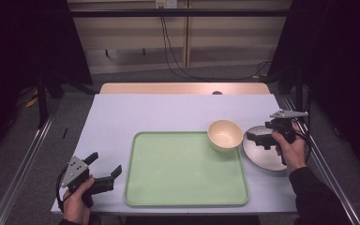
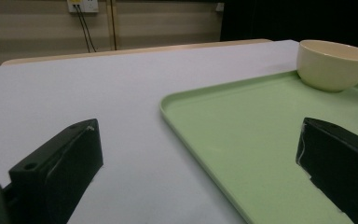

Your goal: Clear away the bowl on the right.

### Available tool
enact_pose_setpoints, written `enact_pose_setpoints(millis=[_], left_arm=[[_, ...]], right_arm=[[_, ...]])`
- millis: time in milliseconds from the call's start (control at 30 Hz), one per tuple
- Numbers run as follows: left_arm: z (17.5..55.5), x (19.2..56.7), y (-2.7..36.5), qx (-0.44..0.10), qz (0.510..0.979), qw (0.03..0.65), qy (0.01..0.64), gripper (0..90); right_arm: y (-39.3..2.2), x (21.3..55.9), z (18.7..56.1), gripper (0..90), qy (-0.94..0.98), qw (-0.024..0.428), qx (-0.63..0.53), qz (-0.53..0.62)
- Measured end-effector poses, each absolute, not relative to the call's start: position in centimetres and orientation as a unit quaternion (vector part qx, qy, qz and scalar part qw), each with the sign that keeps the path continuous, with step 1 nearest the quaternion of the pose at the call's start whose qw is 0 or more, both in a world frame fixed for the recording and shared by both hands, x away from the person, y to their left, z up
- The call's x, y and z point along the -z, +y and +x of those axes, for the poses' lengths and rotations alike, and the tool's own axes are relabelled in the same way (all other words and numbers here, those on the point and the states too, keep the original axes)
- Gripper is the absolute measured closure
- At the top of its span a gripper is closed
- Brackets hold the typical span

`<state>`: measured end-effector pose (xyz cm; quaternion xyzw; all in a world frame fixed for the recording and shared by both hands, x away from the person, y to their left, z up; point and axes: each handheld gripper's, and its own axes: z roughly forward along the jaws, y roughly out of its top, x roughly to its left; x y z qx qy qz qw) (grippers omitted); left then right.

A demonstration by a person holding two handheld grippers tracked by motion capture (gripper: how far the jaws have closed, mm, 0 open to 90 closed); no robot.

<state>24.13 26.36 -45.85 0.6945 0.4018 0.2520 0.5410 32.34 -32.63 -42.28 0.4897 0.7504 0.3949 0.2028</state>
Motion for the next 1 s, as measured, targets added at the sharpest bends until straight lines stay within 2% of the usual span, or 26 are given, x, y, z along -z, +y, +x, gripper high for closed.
enact_pose_setpoints(millis=[100, 367, 667, 1000], left_arm=[[24.1, 45.8, 26.3, -0.251, 0.696, 0.540, 0.401, 0.4], [24.1, 45.8, 26.3, -0.253, 0.694, 0.541, 0.402, 0.4], [24.1, 45.8, 26.4, -0.255, 0.695, 0.539, 0.402, 0.4], [24.0, 45.8, 26.5, -0.256, 0.697, 0.538, 0.401, 0.4]], right_arm=[[-32.9, 42.1, 31.7, 1.5, 0.751, 0.201, -0.406, 0.480], [-33.2, 42.2, 29.6, 2.0, 0.729, 0.233, -0.418, 0.489], [-33.2, 42.3, 27.8, 2.2, 0.726, 0.229, -0.431, 0.485], [-33.3, 43.0, 25.6, 3.1, 0.715, 0.249, -0.437, 0.485]])
